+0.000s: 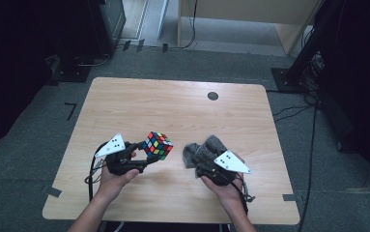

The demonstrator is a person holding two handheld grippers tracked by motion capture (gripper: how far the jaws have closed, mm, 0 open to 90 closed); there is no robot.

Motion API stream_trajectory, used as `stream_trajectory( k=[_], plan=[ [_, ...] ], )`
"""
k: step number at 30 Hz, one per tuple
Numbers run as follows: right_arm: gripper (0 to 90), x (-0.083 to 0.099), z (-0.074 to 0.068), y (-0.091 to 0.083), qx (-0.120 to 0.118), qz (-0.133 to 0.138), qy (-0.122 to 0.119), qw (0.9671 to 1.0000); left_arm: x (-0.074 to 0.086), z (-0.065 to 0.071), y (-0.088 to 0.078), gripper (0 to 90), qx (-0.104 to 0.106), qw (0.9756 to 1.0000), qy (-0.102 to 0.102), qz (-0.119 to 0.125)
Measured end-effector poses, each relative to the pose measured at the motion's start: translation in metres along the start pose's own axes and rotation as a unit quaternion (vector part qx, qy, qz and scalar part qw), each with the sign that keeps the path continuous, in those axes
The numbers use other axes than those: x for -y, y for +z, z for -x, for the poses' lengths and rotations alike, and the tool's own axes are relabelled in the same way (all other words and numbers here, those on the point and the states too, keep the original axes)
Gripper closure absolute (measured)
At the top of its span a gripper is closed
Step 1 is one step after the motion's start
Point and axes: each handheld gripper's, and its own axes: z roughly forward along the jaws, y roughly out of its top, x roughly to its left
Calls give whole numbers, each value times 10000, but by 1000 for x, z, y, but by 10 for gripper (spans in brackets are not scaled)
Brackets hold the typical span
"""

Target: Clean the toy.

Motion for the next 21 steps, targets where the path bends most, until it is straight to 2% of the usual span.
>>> stream_trajectory(
  k=[4, 9, 14, 16, 21],
  plan=[
    [292, 2, -17, 8, -431, 38, -363, 9984, -1, 2, 4, 348, 75, 9999, -55, -107],
    [256, 4, -31, 12, -707, 120, -753, 9946, 0, 6, 12, 348, 129, 9993, -126, -337],
    [214, 6, -40, 16, -750, 198, -1085, 9911, 0, 10, 17, 347, 176, 9986, -205, -457],
    [209, 7, -45, 17, -709, 214, -1314, 9886, 0, 12, 19, 348, 208, 9984, -245, -466],
    [220, 11, -51, 22, -590, 355, -1638, 9841, 0, 16, 23, 348, 312, 9977, -287, -532]
  ],
)
